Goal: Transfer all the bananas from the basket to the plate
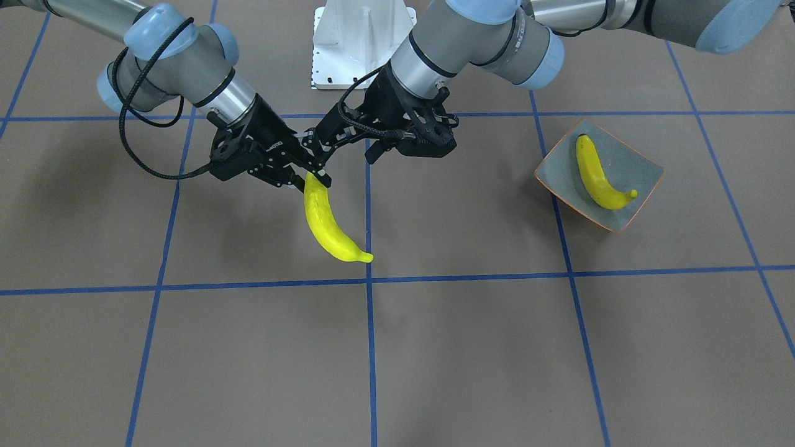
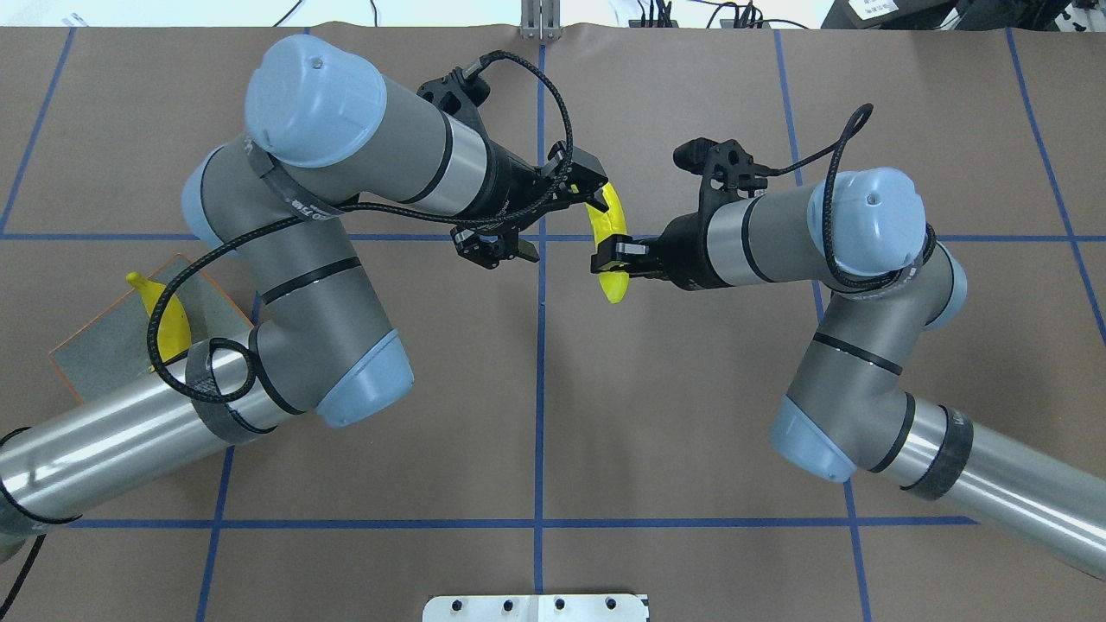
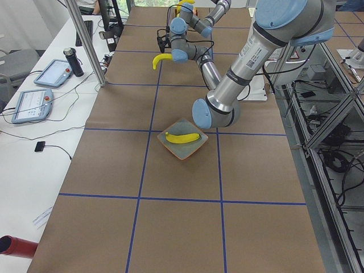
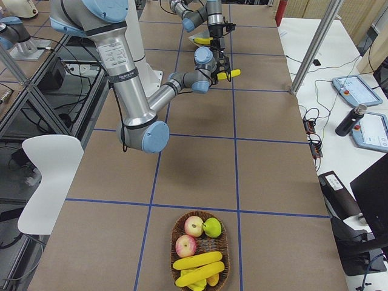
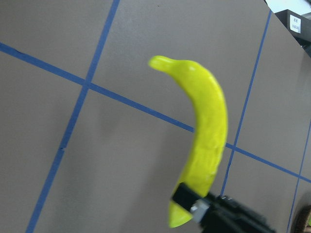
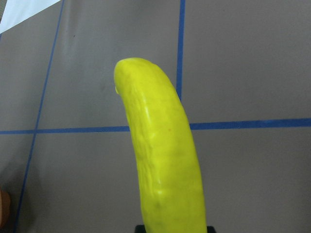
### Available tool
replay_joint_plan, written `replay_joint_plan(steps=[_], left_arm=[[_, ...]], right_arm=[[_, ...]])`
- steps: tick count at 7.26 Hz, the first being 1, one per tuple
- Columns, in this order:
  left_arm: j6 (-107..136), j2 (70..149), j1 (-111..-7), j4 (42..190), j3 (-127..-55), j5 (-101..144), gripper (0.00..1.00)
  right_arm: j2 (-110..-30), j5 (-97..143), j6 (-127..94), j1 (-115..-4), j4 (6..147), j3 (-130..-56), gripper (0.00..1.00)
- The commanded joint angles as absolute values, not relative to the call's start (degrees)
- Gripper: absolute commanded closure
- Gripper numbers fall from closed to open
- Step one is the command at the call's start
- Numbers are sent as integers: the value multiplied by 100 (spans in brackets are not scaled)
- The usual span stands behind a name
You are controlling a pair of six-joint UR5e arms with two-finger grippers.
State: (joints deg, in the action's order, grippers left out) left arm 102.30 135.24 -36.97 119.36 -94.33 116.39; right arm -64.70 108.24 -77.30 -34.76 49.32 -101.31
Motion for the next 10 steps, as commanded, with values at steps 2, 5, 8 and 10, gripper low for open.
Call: replay_joint_plan(steps=[2, 5, 8, 10], left_arm=[[10266, 13527, -3709, 11901, -9378, 11628, 0], [10274, 13561, -3700, 11926, -9265, 11330, 0], [10266, 13561, -3700, 11953, -9124, 11329, 1], [10266, 13562, -3700, 11962, -9105, 11329, 22]], right_arm=[[-6495, 10714, -7743, -3366, 5282, -10512, 100], [-6530, 10540, -7743, -3174, 5300, -10713, 100], [-6530, 10327, -7743, -2971, 5483, -10880, 100], [-6478, 10310, -7743, -2936, 6028, -11179, 100]])
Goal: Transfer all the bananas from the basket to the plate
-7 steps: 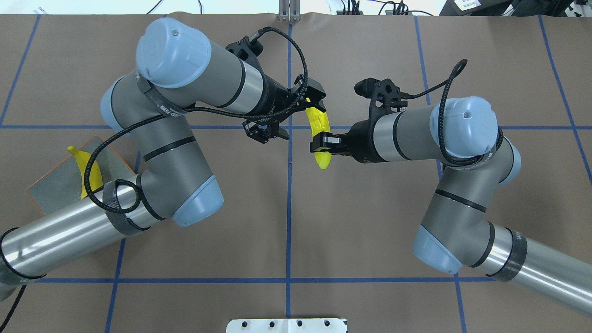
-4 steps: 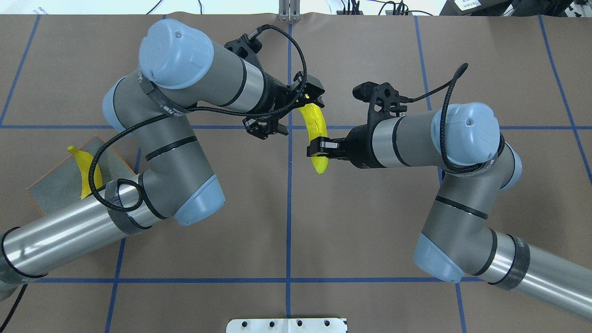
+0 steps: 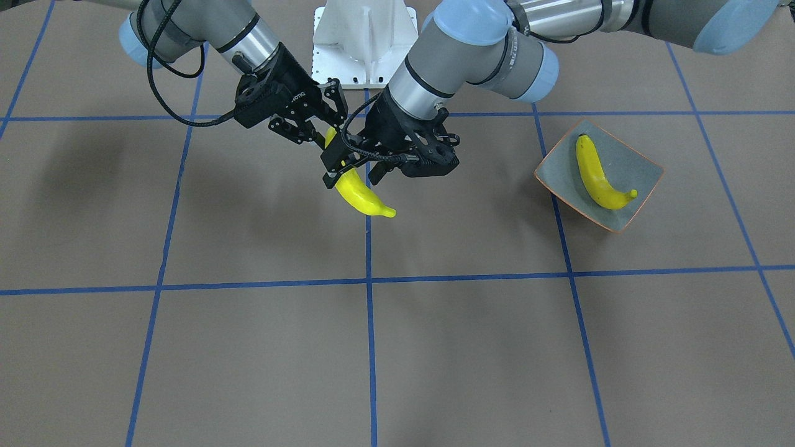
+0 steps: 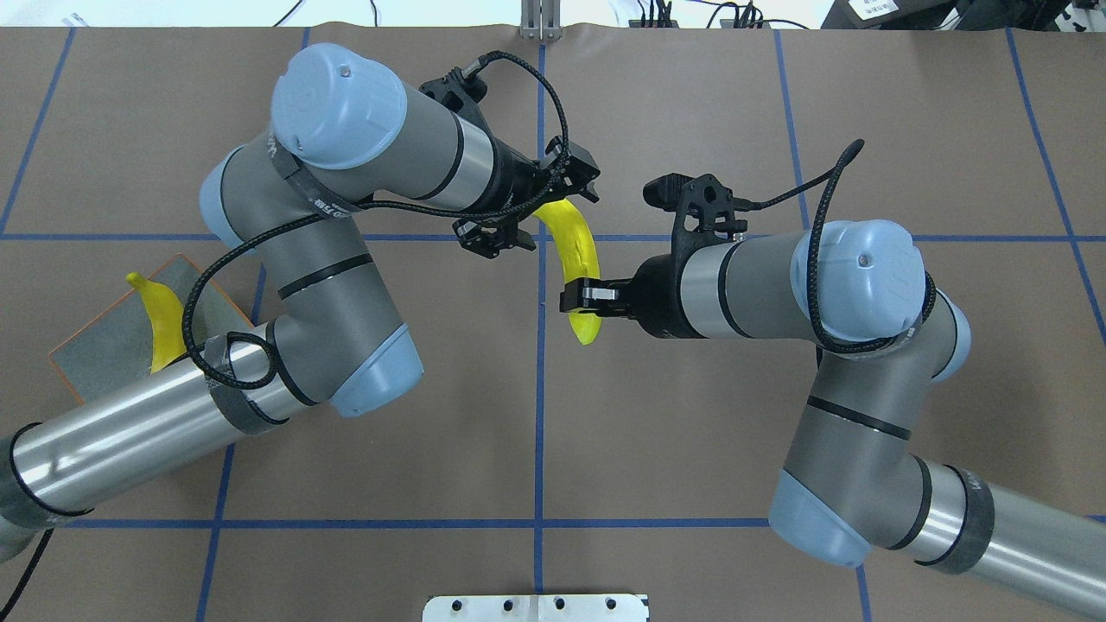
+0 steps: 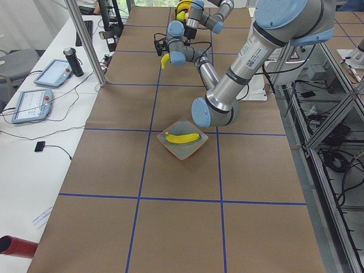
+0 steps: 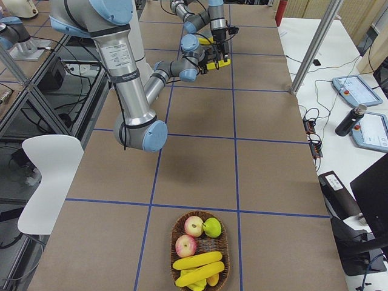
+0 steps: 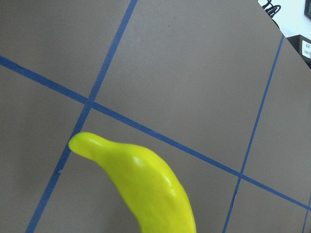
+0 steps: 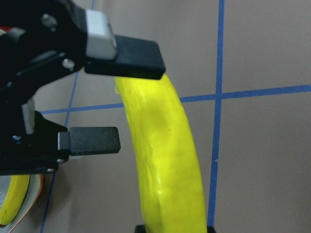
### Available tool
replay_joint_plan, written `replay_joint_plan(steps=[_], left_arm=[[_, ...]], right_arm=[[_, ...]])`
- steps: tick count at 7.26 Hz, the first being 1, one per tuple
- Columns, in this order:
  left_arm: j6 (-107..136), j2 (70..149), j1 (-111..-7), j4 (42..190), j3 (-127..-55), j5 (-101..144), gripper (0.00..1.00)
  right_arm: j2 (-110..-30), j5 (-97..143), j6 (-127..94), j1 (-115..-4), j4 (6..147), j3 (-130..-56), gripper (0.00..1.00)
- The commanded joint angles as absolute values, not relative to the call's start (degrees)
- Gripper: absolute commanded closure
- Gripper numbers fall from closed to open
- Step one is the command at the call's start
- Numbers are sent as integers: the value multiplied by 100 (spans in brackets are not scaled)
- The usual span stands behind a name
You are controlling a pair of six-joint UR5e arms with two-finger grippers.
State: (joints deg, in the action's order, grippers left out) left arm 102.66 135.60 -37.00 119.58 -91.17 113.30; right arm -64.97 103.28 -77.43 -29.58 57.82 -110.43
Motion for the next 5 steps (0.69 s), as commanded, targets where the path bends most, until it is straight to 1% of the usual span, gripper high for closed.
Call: replay_joint_plan(steps=[1, 2, 3, 4, 5], left_arm=[[10266, 13570, -3700, 11953, -9105, 11329, 54], [10266, 13562, -3700, 11962, -9114, 11329, 84], [10274, 13570, -3700, 11953, -9123, 11329, 100], [10274, 13562, -3700, 11953, -9123, 11329, 100], [10283, 13562, -3700, 11936, -9123, 11329, 100]], right_arm=[[-6478, 10240, -7743, -2892, 6029, -11180, 100], [-6460, 10231, -7743, -2892, 6029, -11171, 100], [-6443, 10230, -7734, -2883, 6029, -11171, 100], [-6434, 10230, -7708, -2883, 6029, -11162, 100], [-6460, 10230, -7673, -2892, 6029, -11171, 2]])
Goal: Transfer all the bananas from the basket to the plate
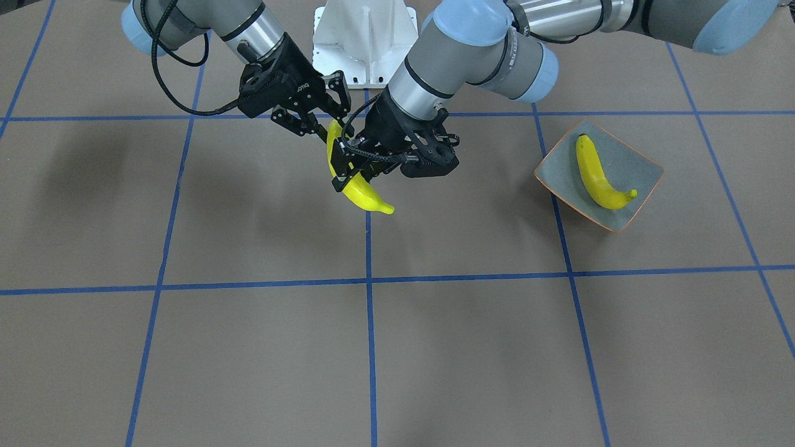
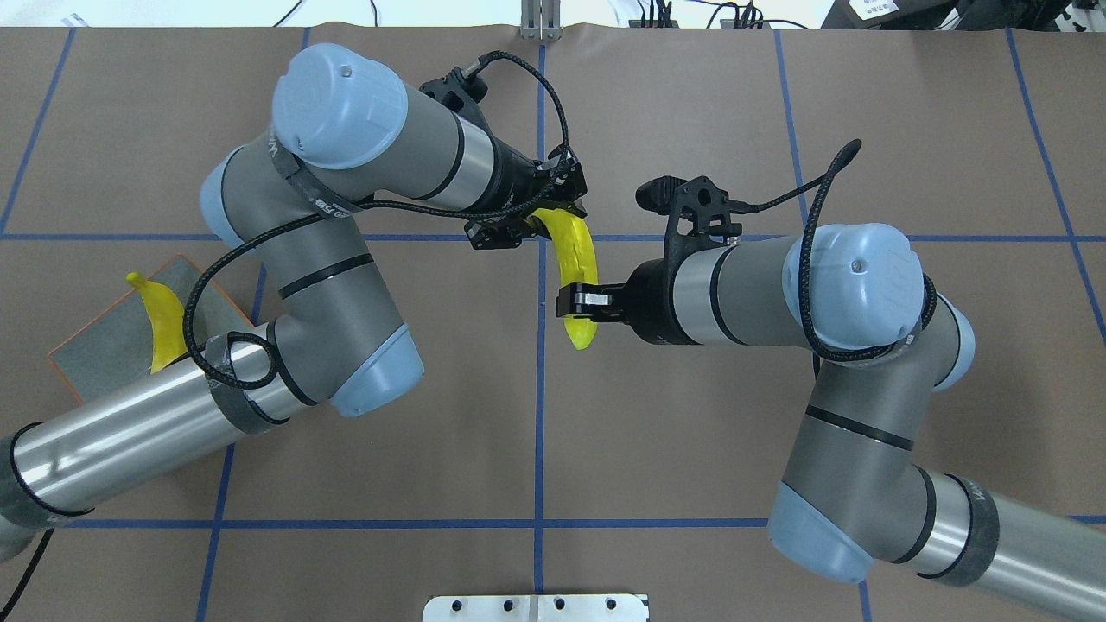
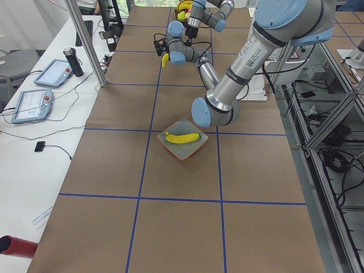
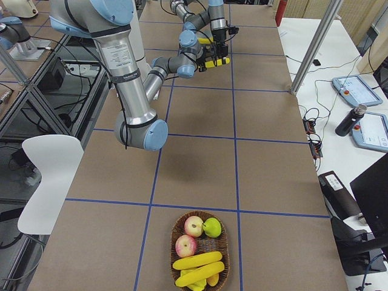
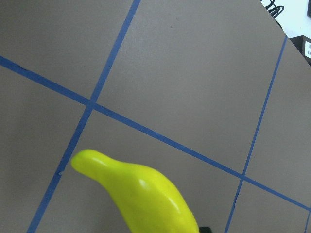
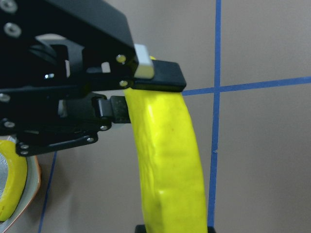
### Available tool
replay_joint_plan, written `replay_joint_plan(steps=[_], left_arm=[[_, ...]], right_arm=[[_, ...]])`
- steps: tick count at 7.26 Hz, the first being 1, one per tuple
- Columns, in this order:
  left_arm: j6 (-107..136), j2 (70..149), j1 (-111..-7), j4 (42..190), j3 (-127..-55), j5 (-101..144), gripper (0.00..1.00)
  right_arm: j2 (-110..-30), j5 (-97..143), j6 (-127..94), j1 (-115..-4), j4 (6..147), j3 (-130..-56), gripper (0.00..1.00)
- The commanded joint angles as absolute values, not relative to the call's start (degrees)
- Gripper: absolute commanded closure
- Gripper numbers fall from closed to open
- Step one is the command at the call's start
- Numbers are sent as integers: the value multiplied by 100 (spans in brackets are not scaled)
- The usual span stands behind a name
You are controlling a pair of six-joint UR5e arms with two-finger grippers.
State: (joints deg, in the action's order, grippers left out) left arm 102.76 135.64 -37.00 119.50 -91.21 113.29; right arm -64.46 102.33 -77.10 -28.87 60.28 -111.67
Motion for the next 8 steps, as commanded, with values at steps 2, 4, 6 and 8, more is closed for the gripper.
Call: replay_joint_plan(steps=[2, 4, 6, 8], left_arm=[[10274, 13527, -3700, 11909, -9132, 11338, 100], [10187, 13169, -3744, 11874, -9410, 11399, 100], [9418, 11984, -3953, 11665, -10201, 11792, 100], [7910, 11637, -4166, 9305, -11034, 11857, 100]], right_arm=[[-6503, 10230, -7655, -2961, 6012, -11310, 0], [-6845, 10257, -7655, -3145, 6003, -11583, 0], [-7162, 10196, -7647, -3505, 6003, -11409, 0], [-7321, 9951, -7646, -3560, 5942, -11076, 0]])
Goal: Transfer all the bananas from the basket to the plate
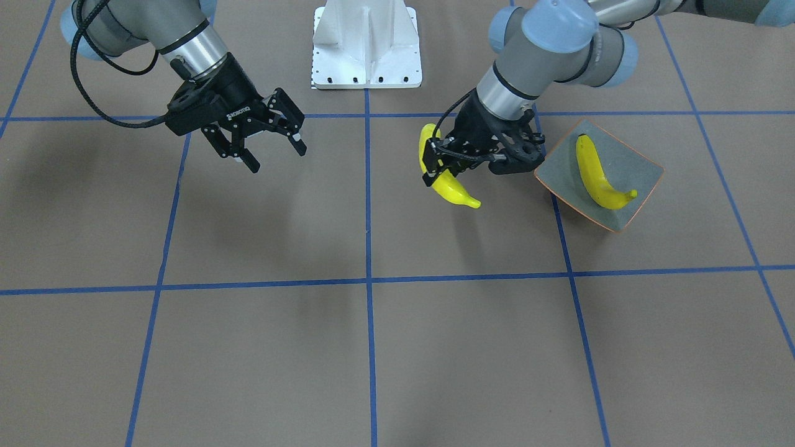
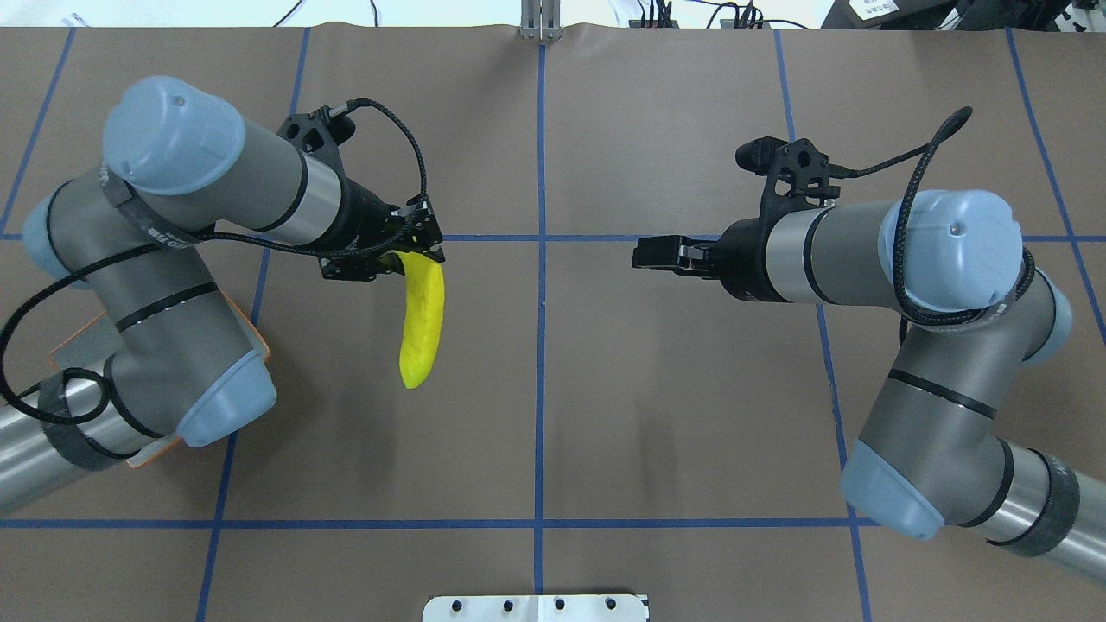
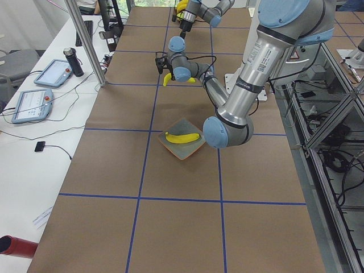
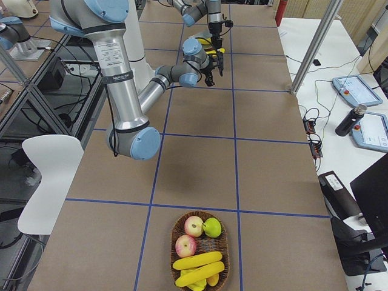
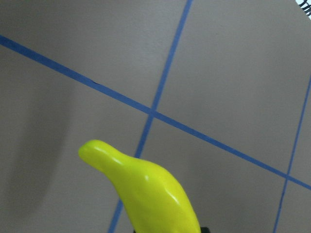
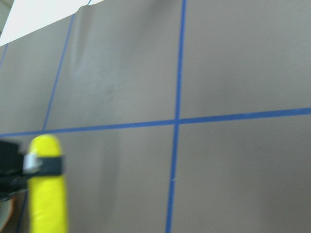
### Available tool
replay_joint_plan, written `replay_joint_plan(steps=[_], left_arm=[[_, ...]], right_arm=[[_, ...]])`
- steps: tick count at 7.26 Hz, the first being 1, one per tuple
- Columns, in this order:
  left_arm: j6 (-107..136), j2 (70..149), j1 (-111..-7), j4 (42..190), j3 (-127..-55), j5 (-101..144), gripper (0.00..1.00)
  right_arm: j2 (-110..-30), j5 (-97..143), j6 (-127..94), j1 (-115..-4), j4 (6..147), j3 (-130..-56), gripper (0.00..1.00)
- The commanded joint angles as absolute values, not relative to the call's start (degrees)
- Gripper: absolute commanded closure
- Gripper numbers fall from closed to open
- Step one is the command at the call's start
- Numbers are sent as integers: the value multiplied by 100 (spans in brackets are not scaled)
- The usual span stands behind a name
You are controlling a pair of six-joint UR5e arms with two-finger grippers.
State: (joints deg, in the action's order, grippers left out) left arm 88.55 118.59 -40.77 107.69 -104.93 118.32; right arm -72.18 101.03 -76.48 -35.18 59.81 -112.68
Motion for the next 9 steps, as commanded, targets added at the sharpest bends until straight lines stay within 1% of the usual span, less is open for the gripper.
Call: replay_joint_plan(steps=[1, 2, 4, 6, 8, 9], left_arm=[[7162, 11637, -4166, 7915, -11439, 11552, 100], [6806, 11637, -4123, 7188, -11513, 11227, 100], [6417, 11322, -3983, 6559, -11479, 10612, 100], [6416, 10962, -3938, 6548, -11330, 10529, 100], [6425, 10995, -3937, 6556, -10979, 10258, 100], [6451, 11056, -3929, 6557, -10917, 10222, 100]], right_arm=[[-7339, 9897, -7638, -3577, 5941, -11039, 0], [-7443, 9896, -7638, -3638, 5941, -11039, 0], [-7506, 9888, -7620, -3691, 5933, -10969, 0], [-7550, 9879, -7620, -3691, 5933, -10969, 0], [-7559, 9870, -7620, -3691, 5933, -10960, 0], [-7559, 9879, -7620, -3691, 5933, -10960, 0]])
